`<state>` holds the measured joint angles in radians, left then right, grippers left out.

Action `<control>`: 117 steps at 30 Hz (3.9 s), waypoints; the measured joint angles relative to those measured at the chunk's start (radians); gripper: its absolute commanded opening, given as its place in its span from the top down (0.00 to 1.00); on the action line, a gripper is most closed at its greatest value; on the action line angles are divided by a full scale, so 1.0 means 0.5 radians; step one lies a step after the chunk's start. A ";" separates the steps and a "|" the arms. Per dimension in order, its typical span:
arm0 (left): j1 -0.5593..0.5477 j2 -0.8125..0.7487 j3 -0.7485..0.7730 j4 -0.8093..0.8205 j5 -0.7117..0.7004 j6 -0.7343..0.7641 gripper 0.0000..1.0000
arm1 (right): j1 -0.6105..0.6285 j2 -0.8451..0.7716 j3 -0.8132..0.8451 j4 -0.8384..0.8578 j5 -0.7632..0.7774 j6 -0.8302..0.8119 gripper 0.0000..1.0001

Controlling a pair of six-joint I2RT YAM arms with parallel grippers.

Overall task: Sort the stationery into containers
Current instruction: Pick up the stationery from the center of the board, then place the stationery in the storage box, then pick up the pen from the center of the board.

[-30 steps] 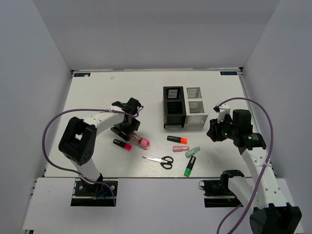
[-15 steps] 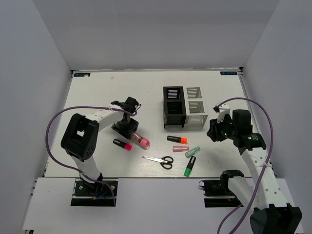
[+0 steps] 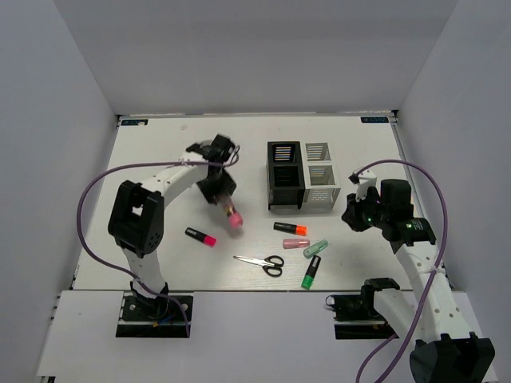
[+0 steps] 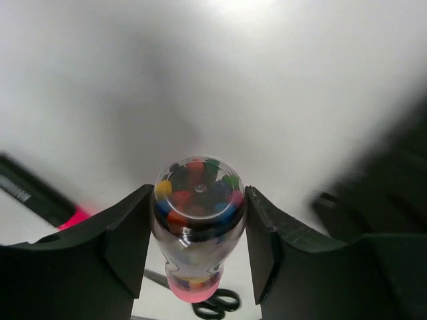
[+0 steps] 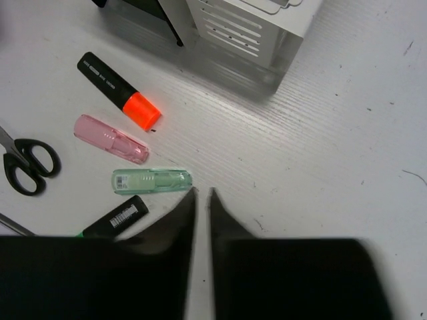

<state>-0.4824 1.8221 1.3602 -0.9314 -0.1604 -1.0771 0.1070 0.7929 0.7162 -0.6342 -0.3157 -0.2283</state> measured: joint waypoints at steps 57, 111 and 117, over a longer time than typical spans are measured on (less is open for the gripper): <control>-0.558 0.497 0.580 2.331 -0.352 2.087 1.00 | 0.001 0.068 0.000 0.015 -0.007 0.030 0.59; 0.128 -0.540 -0.826 -0.257 -0.058 -0.452 0.53 | 0.015 0.195 0.002 -0.081 -0.151 -0.046 0.53; 0.134 -0.524 -0.846 -0.138 -0.050 -0.467 0.50 | 0.015 0.195 0.002 -0.090 -0.151 -0.047 0.53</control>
<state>-0.4152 1.5600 0.9371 -1.0004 -0.1856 -1.3106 0.1146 0.8906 0.7170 -0.6792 -0.3912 -0.2516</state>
